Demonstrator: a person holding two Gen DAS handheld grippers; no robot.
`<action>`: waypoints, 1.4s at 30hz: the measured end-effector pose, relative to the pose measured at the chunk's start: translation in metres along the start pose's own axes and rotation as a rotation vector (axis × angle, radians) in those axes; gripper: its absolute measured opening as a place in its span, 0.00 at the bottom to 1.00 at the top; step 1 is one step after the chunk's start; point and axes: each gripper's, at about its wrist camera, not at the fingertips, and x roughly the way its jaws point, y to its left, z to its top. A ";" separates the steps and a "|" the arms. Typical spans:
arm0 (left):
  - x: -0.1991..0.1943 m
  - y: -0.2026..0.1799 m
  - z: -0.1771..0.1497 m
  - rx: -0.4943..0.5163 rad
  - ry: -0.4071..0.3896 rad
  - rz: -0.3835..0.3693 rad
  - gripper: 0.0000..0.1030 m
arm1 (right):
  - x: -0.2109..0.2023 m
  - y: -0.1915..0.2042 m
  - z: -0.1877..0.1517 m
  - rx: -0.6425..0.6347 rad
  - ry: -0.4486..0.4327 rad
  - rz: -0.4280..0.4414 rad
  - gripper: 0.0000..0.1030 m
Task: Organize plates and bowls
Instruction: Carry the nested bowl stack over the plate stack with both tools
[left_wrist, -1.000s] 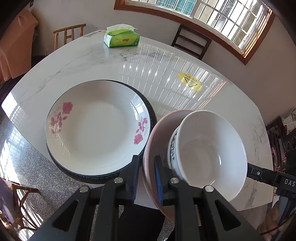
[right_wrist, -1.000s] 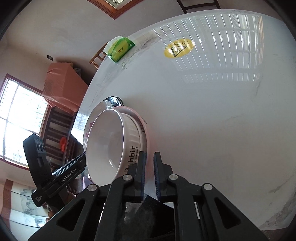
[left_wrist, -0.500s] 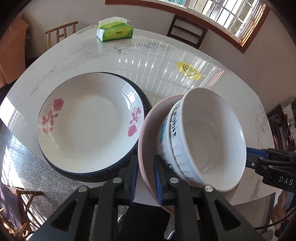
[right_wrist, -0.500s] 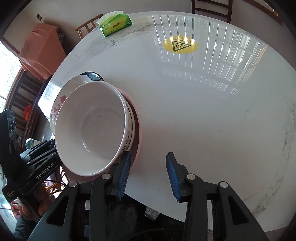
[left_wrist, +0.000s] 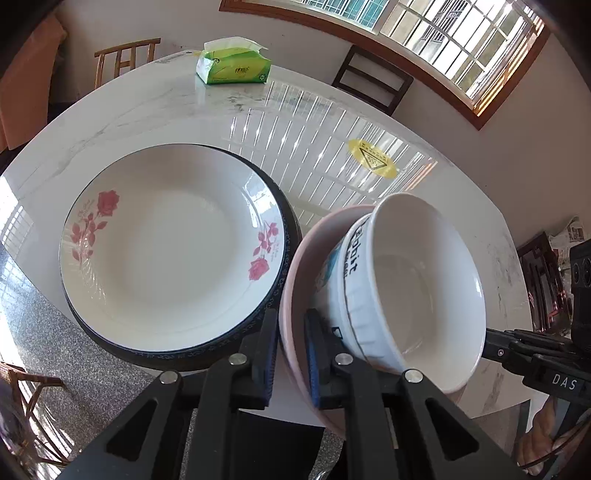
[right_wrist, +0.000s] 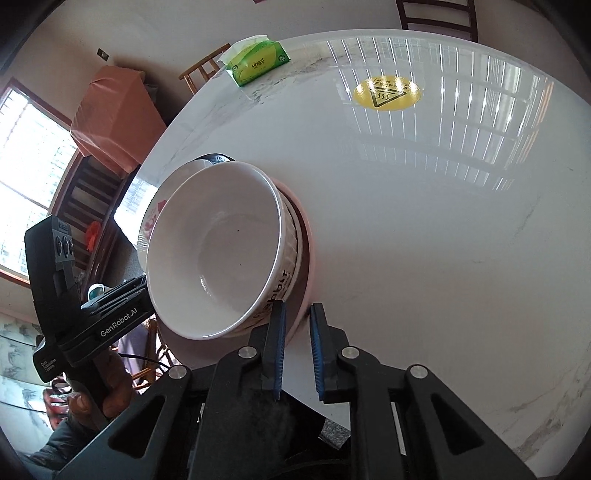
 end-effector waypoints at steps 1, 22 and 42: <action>0.001 0.000 0.000 -0.006 0.008 -0.010 0.12 | -0.002 0.000 -0.001 0.002 -0.006 -0.002 0.14; 0.009 -0.010 0.003 0.054 0.071 -0.025 0.13 | -0.004 -0.008 0.001 0.046 0.090 -0.080 0.17; 0.007 -0.017 -0.014 0.030 0.043 -0.023 0.17 | 0.004 -0.041 0.001 0.315 0.247 -0.172 0.53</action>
